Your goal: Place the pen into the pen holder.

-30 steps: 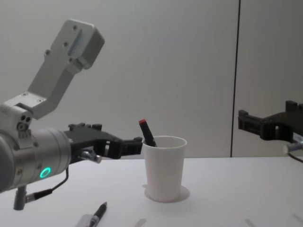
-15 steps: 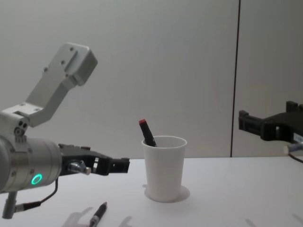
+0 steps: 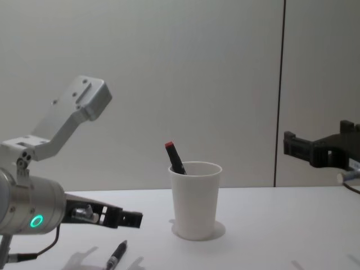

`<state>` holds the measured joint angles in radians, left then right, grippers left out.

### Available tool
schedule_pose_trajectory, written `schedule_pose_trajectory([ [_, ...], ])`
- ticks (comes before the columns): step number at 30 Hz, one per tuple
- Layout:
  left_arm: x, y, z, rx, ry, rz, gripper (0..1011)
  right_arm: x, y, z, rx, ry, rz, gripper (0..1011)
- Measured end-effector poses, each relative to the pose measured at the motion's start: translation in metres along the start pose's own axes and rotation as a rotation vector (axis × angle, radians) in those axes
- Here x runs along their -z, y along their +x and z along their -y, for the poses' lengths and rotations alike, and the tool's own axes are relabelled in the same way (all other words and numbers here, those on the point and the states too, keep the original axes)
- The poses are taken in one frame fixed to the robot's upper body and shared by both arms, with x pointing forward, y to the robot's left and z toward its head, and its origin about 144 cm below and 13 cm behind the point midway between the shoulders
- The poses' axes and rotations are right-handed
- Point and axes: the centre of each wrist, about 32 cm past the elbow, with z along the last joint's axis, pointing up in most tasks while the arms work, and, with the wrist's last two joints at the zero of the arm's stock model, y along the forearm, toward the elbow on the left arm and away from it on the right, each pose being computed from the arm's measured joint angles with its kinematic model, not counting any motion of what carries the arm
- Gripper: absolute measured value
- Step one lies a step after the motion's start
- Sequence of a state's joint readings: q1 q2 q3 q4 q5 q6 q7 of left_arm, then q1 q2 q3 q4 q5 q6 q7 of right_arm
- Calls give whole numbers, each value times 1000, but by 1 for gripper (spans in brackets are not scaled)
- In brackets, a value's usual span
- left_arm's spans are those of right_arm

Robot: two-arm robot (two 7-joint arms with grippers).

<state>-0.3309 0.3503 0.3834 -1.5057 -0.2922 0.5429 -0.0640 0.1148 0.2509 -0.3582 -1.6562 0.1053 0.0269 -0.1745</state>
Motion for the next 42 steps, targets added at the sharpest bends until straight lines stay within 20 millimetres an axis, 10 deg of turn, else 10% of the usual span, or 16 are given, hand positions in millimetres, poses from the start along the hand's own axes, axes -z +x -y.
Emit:
schedule_pose_trajectory([
  [42, 14, -1, -10, 14, 211, -41, 964, 0, 0, 0, 0, 0, 0, 1001],
])
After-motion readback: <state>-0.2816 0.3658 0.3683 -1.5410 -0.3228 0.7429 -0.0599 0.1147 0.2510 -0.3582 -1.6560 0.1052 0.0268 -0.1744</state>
